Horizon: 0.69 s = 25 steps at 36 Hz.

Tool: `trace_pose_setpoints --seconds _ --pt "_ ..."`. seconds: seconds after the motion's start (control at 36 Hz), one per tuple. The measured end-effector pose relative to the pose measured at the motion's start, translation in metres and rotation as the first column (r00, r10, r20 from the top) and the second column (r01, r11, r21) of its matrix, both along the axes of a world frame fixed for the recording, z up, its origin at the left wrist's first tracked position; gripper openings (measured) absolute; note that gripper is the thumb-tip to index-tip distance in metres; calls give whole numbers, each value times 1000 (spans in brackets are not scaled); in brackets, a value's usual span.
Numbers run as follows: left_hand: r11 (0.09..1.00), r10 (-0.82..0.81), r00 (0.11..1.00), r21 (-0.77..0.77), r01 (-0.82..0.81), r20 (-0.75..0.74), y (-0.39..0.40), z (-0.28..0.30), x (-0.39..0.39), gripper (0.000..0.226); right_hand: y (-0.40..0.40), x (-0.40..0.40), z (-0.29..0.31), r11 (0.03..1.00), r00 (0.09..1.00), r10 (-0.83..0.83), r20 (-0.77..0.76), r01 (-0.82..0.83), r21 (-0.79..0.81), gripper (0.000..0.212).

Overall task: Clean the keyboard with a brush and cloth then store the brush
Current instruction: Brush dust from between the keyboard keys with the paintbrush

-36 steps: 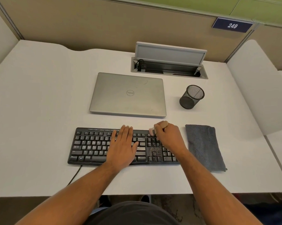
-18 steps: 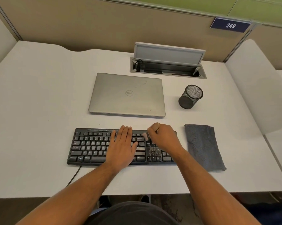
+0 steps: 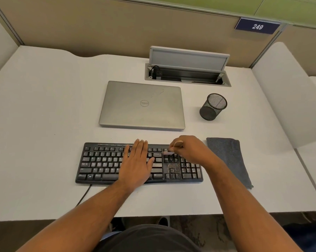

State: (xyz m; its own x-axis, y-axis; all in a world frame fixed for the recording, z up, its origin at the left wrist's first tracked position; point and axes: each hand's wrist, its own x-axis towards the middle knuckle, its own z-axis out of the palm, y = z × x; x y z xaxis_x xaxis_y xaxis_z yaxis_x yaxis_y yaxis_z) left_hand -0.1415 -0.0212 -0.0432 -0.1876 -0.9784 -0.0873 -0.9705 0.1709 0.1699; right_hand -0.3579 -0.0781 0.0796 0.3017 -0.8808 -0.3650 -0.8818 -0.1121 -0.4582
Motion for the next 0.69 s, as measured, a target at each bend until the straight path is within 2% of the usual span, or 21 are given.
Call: trace_pose_setpoints --seconds 0.11,0.19,0.28,0.33,0.44,0.58,0.69 --pt "1000 4 1000 -9 -4 -5 -1 1 0 74 0 -13 4 998 998 -62 -16 63 24 17" --pt "1000 -3 1000 -10 3 4 0 0 0 74 2 -20 1 975 974 -222 48 221 36 24" --pt "1000 -6 1000 -11 6 6 -1 1 0 74 9 -19 -2 897 880 -428 207 441 -21 35" --pt "1000 -4 1000 -20 4 5 0 0 0 74 15 -16 -8 855 824 -498 271 519 -7 41" --pt "1000 -5 1000 -18 5 13 0 -1 0 74 27 -14 -23 845 813 -524 256 534 34 54" --pt "1000 -6 1000 -3 6 19 0 1 0 75 28 -24 -25 873 862 -487 141 474 116 45" --pt "1000 -6 1000 -1 6 20 0 2 0 75 29 -22 -25 826 801 -546 247 564 -5 63"
